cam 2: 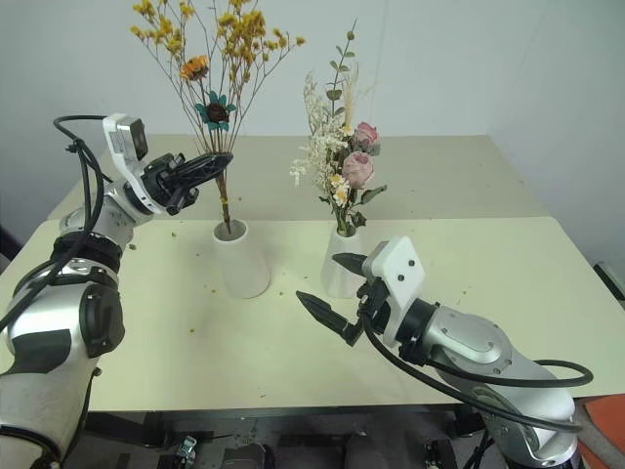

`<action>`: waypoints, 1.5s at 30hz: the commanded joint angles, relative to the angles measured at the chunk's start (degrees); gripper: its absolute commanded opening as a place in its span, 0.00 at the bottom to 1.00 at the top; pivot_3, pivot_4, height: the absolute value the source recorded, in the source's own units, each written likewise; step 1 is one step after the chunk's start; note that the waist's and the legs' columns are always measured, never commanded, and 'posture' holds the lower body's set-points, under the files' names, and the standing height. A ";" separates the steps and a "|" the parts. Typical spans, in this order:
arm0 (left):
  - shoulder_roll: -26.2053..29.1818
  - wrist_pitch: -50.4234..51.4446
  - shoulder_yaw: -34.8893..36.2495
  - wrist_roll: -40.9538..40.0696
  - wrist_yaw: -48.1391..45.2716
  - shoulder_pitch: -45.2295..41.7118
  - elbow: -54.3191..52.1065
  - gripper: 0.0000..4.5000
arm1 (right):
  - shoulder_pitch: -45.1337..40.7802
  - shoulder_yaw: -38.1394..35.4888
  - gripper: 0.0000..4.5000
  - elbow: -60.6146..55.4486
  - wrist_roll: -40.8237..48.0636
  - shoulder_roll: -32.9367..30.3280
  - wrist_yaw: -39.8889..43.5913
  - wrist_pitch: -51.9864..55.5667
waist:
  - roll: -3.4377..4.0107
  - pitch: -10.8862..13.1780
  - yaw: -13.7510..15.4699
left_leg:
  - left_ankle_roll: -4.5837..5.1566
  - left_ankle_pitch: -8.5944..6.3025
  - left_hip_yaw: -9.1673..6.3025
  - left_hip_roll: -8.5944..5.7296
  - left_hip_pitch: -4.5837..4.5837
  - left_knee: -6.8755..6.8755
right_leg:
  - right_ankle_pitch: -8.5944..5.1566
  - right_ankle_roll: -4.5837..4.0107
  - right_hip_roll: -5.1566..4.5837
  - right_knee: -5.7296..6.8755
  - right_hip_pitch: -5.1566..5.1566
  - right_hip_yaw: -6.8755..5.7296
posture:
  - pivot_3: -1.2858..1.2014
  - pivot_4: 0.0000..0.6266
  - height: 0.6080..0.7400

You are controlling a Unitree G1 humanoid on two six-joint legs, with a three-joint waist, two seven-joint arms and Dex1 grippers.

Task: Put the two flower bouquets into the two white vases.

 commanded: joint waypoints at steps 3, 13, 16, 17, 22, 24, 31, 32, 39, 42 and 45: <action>-0.37 -1.71 -1.07 -1.46 -0.48 1.78 -2.94 0.01 | -0.25 -0.41 1.00 -1.68 -0.65 0.38 0.63 -2.21 | 0.00 0.00 -0.01 | 0.00 0.00 0.00 0.00 0.01 0.00 | 0.00 0.00 0.00 0.00 0.00 0.00 | 0.52 0.24 1.00; -0.48 -1.92 -0.93 -4.99 -0.48 4.61 -6.23 0.22 | -0.59 -0.53 1.00 -1.04 -0.73 0.59 1.51 -1.93 | 0.00 0.00 0.03 | 0.00 0.00 -0.01 0.00 0.01 0.00 | 0.00 0.00 0.00 0.01 0.01 0.00 | 0.52 0.24 1.00; 0.25 0.05 -2.27 -7.46 -0.48 6.10 -9.58 0.41 | -0.46 -0.53 1.00 -0.96 -0.77 0.60 1.74 -1.98 | 0.00 0.00 -0.08 | 0.00 0.00 0.00 0.00 0.02 0.00 | 0.00 0.00 0.00 0.02 0.01 0.00 | 0.52 0.24 1.00; 0.61 1.16 -2.58 -8.73 -0.48 6.86 -11.14 0.50 | -0.46 -0.47 1.00 -0.91 -0.79 0.64 1.75 -1.97 | 0.00 0.00 -0.07 | 0.00 0.00 -0.01 0.01 0.03 0.00 | 0.00 0.00 0.00 0.03 0.01 0.00 | 0.52 0.24 1.00; 2.82 4.11 -3.62 -12.26 -0.48 11.40 -16.85 0.83 | -0.35 -0.24 1.00 -0.53 -0.96 0.83 1.77 -1.93 | 0.00 0.00 -0.12 | 0.00 0.00 -0.01 0.02 0.04 0.01 | 0.00 -0.01 0.01 0.07 0.00 0.01 | 0.52 0.24 1.00; 4.65 4.99 -3.23 -12.84 -0.48 13.68 -18.60 0.92 | -0.21 0.01 1.00 -0.32 -1.00 0.92 1.90 -1.89 | 0.00 0.00 -0.10 | 0.00 0.00 -0.01 0.03 0.07 0.00 | 0.00 -0.01 0.01 0.07 0.01 0.01 | 0.52 0.24 1.00; 7.67 1.62 0.19 -7.39 1.70 14.06 -15.02 1.00 | -0.80 0.85 1.00 1.16 -1.91 1.21 2.64 -2.29 | 0.00 0.00 0.00 | 0.02 0.01 -0.01 0.03 0.09 0.01 | 0.00 -0.01 0.03 0.07 0.01 0.01 | 0.52 0.24 1.00; 7.97 1.76 0.73 -7.32 1.46 14.17 -15.24 1.00 | -0.83 0.99 1.00 1.38 -2.13 1.25 2.86 -2.42 | 0.00 0.00 0.05 | 0.02 0.01 -0.01 0.03 0.09 0.01 | 0.00 -0.01 0.03 0.08 0.02 0.01 | 0.52 0.24 1.00; 13.45 2.07 4.26 -5.54 0.26 16.39 -15.55 1.00 | -0.10 1.55 1.00 1.47 -3.68 1.46 3.49 -2.83 | 0.01 0.00 -0.33 | 0.02 0.01 -0.01 0.03 0.07 0.01 | 0.00 -0.01 0.02 0.05 0.01 0.01 | 0.52 0.24 1.00; 17.08 0.52 5.05 -3.96 0.27 19.48 -16.91 1.00 | 1.13 0.04 1.00 0.83 -3.35 1.27 3.61 -2.73 | 0.01 0.00 -0.51 | 0.02 0.01 -0.01 0.07 0.12 -0.02 | -0.01 -0.03 0.04 0.08 0.00 0.01 | 0.52 0.24 1.00; 19.81 -0.39 5.65 -3.48 -0.23 22.82 -19.43 1.00 | 3.31 -3.41 1.00 -0.23 -1.70 0.32 4.54 -2.67 | 0.00 0.00 -0.07 | 0.02 0.01 -0.01 0.08 0.10 -0.01 | -0.01 -0.03 0.05 0.10 0.00 0.00 | 0.52 0.24 1.00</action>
